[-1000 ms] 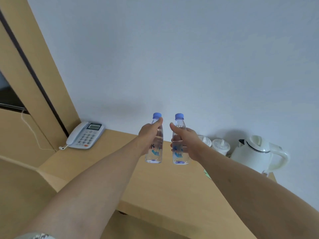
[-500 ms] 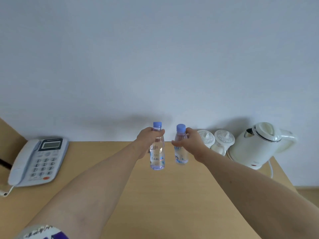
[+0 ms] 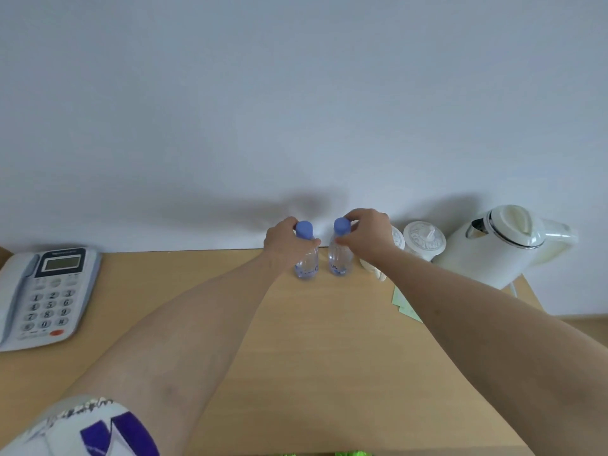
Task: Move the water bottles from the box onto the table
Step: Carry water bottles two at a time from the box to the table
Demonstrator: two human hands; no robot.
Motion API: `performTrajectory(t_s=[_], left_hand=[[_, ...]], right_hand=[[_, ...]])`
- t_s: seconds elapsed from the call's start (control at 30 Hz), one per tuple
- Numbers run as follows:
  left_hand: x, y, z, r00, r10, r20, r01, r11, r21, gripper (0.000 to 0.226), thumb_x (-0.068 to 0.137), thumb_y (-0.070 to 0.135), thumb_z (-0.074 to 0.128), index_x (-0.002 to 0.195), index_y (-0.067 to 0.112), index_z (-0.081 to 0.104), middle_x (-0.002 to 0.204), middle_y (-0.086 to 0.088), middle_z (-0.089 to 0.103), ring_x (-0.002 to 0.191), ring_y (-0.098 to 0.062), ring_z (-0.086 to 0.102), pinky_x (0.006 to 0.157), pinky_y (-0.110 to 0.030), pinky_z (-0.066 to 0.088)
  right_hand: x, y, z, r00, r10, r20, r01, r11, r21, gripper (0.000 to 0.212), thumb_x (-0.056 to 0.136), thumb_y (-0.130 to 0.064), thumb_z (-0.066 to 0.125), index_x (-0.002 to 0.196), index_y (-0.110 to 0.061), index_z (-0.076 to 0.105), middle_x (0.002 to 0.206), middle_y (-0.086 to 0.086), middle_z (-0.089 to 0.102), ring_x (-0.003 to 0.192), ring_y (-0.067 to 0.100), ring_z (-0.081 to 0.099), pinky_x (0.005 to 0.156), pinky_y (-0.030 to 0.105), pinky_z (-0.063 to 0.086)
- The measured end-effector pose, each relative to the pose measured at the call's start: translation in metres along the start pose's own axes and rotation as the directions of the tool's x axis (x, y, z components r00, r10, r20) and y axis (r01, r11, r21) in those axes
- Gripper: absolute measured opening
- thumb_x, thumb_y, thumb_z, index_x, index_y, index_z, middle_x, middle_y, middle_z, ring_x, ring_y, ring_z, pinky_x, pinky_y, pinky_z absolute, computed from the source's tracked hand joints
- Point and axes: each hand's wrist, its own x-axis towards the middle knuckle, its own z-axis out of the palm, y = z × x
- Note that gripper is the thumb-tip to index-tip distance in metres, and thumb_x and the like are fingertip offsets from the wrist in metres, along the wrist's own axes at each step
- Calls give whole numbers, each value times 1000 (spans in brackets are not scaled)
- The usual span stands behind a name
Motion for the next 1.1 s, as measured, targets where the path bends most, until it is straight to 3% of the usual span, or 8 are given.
performTrajectory(t_s=[0.17,0.33,0.43,0.53,0.73,0.87,1.0,1.1], left_hand=[[9,5,12,998,53,-40,-53,999,-2,31,82,27,82,100,12,62,95,-1,63,89,-24,57,75,-31,45],[15,14,20,993,74,-90,-82,993,-81,25,79,16,84,101,10,73,94,1,67,89,-20,60,84,-34,51],[18,16,24,988,75,-139,-91,990,-111,21,76,11,84,94,11,73,90,1,66,83,-20,57,83,-36,53],[21,14,25,982,68,-175,-94,986,-140,28,76,11,86,101,12,75,93,2,68,86,-20,60,79,-30,50],[27,17,28,983,27,-182,-61,981,-182,39,74,15,90,109,16,75,99,4,71,92,-17,64,79,-23,45],[28,19,32,981,40,-189,-72,983,-166,44,72,18,92,112,15,75,103,2,73,94,-18,64,81,-24,46],[29,18,32,980,56,-189,-84,986,-142,45,71,21,93,112,16,75,99,4,70,90,-15,61,79,-22,43],[28,18,30,981,64,-181,-91,986,-141,41,72,22,91,110,16,76,101,2,72,91,-16,62,79,-22,43]], right_hand=[[15,5,2,999,-46,-3,46,999,6,34,82,-7,74,113,-20,74,100,6,74,89,23,63,75,30,48],[22,5,5,998,-62,-20,62,998,10,36,84,-1,65,114,-20,74,99,6,73,90,25,63,72,27,44],[27,6,4,998,-61,-15,61,998,21,34,83,-5,70,115,-18,72,100,6,73,93,24,63,69,25,41],[29,5,2,997,-75,3,75,996,38,35,78,-19,84,111,-17,71,94,1,70,87,18,59,60,19,37],[30,4,-1,990,-139,-5,139,989,-45,25,84,-5,68,108,-8,73,98,12,72,89,27,58,70,29,39],[31,5,-1,984,-180,9,180,979,-90,32,84,3,60,114,-5,68,108,17,64,98,33,57,71,29,34],[30,7,1,987,-159,1,159,985,-65,42,81,-11,76,121,-10,64,112,11,61,102,30,56,77,28,35],[32,11,2,995,-91,-49,87,993,-80,40,79,-23,83,113,-11,66,105,9,64,97,29,59,73,31,37]])
